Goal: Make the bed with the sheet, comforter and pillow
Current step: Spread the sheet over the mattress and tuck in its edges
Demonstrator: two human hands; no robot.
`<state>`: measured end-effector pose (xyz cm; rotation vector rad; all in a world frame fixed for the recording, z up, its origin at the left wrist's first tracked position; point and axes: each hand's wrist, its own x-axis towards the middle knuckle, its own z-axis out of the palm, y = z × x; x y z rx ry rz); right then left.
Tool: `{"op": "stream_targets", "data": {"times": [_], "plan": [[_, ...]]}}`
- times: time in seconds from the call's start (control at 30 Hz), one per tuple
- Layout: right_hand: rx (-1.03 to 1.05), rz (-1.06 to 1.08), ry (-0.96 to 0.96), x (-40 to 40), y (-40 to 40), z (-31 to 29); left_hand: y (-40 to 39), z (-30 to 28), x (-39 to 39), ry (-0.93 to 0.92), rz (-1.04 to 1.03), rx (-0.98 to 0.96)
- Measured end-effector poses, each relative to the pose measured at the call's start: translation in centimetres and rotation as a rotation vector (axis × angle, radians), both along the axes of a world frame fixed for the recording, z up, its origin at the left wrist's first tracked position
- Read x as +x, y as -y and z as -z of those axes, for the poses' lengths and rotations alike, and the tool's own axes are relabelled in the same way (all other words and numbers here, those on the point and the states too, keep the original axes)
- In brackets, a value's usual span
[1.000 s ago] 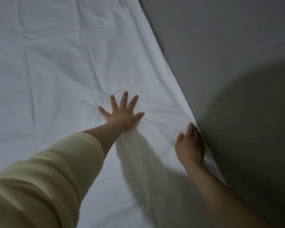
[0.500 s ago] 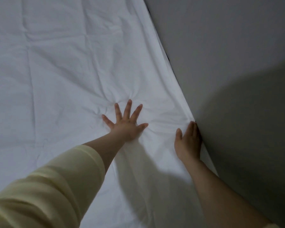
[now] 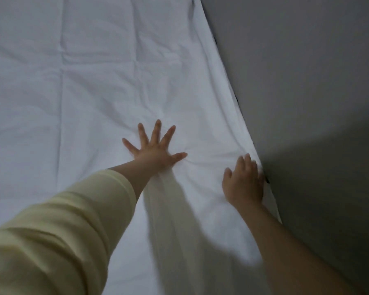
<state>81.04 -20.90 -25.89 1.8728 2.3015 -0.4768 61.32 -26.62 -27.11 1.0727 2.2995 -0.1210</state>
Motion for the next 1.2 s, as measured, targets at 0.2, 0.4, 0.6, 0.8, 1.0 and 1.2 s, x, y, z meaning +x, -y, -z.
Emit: {"op": "stream_targets", "data": {"times": [0.2,0.4,0.6,0.8,1.0,1.2], "plan": [[-0.048,-0.100,-0.082,-6.8,-9.3,1.4,-0.2,0.9,-0.4,0.039,0.018,-0.022],[-0.041,0.048,-0.130,-9.6,-12.9,2.6,-1.9,1.1,-2.1,-0.009,0.093,-0.005],[0.143,-0.101,-0.046,-10.4,-11.4,3.2,-4.8,1.7,-3.9,0.023,0.134,-0.014],[0.018,-0.223,0.279,-12.0,-14.9,0.1,-5.3,1.7,-4.5,0.058,0.138,-0.061],[0.166,-0.535,0.508,-11.2,-15.3,-3.1,-5.3,1.4,-4.3,0.060,0.137,-0.074],[0.104,-0.457,0.555,-11.7,-14.5,-1.8,-5.2,1.4,-4.2,0.052,0.139,-0.060]]}}
